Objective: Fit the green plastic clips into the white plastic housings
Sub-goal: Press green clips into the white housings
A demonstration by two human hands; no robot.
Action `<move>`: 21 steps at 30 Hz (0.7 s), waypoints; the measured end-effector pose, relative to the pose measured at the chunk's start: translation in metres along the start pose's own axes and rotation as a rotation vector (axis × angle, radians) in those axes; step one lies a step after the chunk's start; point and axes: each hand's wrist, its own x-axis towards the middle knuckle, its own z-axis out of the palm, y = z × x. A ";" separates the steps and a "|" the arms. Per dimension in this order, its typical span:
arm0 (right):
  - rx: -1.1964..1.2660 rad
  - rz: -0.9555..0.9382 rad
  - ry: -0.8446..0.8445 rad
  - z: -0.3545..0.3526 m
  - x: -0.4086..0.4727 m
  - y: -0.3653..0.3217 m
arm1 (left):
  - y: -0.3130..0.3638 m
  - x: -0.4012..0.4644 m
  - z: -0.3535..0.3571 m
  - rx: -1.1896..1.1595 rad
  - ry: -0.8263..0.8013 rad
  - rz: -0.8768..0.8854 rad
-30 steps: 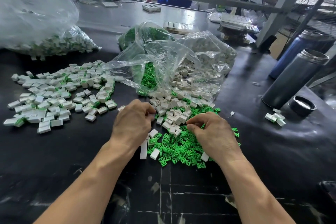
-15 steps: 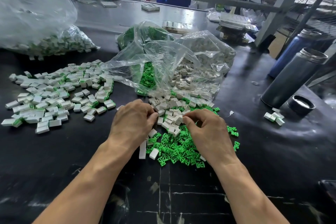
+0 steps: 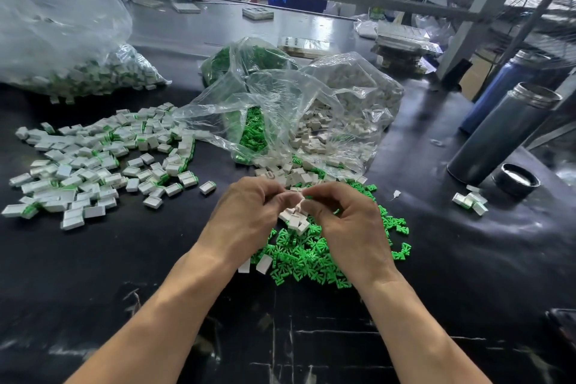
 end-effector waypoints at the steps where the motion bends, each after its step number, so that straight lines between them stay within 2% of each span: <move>1: 0.019 0.029 0.028 -0.001 0.001 0.002 | -0.002 -0.001 0.001 0.098 0.015 -0.014; 5: 0.072 0.098 0.112 -0.004 0.004 0.006 | -0.002 -0.004 0.012 0.277 0.048 -0.051; 10: 0.086 0.124 0.102 -0.004 0.004 0.007 | -0.003 0.000 0.018 0.294 0.020 -0.110; 16: 0.099 0.149 0.119 -0.004 0.004 0.007 | -0.005 0.000 0.019 0.141 -0.042 -0.148; 21: 0.188 0.152 0.119 -0.005 0.003 0.006 | 0.000 -0.002 0.017 0.004 0.009 -0.052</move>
